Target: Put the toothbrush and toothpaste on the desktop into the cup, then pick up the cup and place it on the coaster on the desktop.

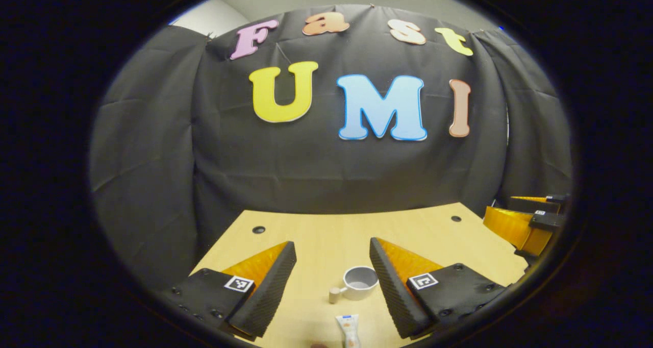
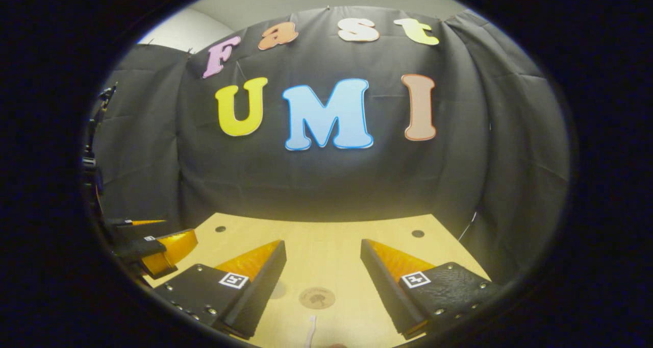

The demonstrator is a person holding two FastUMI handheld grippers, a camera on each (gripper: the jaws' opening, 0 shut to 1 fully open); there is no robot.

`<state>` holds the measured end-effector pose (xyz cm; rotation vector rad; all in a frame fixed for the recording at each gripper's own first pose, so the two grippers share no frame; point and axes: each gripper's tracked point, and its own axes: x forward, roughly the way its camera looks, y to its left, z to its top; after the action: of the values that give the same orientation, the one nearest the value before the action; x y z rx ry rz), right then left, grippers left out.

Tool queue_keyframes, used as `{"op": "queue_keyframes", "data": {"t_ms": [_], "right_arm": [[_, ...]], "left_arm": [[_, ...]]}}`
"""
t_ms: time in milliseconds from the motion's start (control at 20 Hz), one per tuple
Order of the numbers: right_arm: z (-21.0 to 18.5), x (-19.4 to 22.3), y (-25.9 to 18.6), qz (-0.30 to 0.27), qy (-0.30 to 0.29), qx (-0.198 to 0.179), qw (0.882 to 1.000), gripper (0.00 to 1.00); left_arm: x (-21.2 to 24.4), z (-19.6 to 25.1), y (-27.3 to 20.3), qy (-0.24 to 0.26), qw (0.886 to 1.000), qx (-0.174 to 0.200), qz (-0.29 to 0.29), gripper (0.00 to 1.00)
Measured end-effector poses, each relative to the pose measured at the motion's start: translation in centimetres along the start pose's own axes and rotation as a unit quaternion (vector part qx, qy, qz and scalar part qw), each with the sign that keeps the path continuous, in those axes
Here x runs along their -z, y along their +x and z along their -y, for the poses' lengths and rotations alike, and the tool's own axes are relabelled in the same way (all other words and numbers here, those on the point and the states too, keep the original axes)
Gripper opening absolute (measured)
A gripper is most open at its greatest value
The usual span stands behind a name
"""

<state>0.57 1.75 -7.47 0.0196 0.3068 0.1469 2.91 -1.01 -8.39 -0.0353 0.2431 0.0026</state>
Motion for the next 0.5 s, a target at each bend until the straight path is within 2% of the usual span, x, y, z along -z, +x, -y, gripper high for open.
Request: {"op": "queue_keyframes", "data": {"t_ms": [50, 300, 500], "right_arm": [[-0.1, 1.0, 0.1, -0.01, 0.002, -0.001, 1.0, 0.93], [-0.2, 6.0, 1.0, -0.088, 0.012, -0.003, 0.996, 0.93], [-0.3, 10.8, 1.5, -0.167, 0.028, -0.001, 0.986, 0.93]], "left_arm": [[1.1, 0.3, 0.2, 0.0, 1.0, 0.003, -0.014, 0.95], [7.8, 2.1, 1.5, -0.004, 0.996, 0.025, -0.087, 0.95], [13.6, 3.6, 2.0, -0.017, 0.985, 0.044, -0.163, 0.95]]}}
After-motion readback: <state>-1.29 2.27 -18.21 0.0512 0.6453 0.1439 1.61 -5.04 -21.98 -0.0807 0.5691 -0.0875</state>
